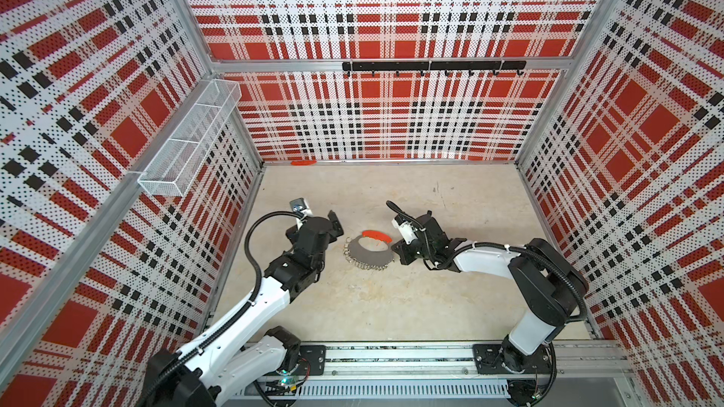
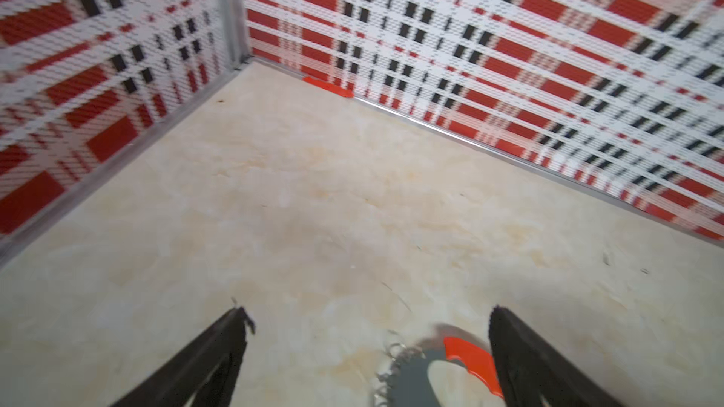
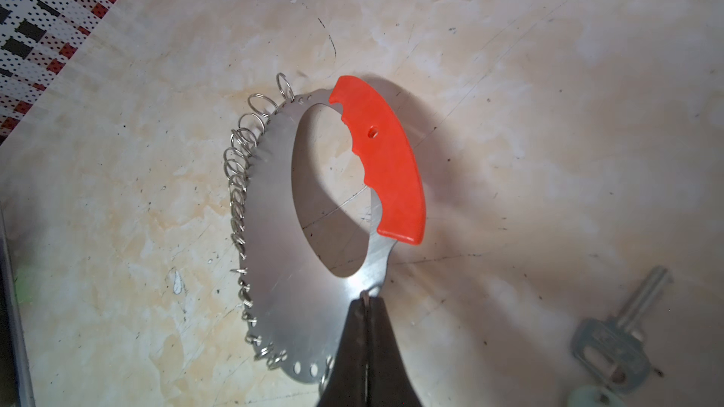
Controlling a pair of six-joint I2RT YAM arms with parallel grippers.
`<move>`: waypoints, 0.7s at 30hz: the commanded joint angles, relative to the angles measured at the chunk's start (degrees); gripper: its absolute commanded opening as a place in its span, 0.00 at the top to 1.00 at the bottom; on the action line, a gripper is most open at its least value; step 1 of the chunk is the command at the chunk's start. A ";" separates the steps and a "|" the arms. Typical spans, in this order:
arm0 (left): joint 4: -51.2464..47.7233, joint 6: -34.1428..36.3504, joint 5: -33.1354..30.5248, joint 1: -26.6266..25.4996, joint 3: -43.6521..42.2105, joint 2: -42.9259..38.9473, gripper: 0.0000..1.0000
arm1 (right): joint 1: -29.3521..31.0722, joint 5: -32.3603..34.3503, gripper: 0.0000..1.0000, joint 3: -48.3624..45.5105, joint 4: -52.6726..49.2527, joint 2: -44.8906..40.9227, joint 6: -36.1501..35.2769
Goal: Put the keys on the keyring
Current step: 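Lift the plate with the right gripper toward the left gripper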
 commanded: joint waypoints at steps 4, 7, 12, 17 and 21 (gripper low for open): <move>19.09 1.76 3.92 -4.57 -1.24 7.44 0.05 | 0.64 15.43 1.00 2.06 -1.86 -6.76 -3.75; 15.60 2.08 6.25 -6.71 4.50 13.26 0.07 | 0.64 18.03 1.00 0.84 -0.17 -9.94 -1.89; 10.64 3.96 8.75 -10.71 10.38 17.95 0.15 | 0.60 14.48 1.00 1.48 -1.50 -16.36 1.87; 12.35 5.88 15.87 -9.78 7.89 14.26 0.24 | -1.51 4.67 1.00 3.34 -3.36 -22.74 0.80; 17.87 6.93 27.33 -6.80 4.30 9.29 0.29 | -7.72 -10.61 1.00 4.48 -2.98 -24.31 3.06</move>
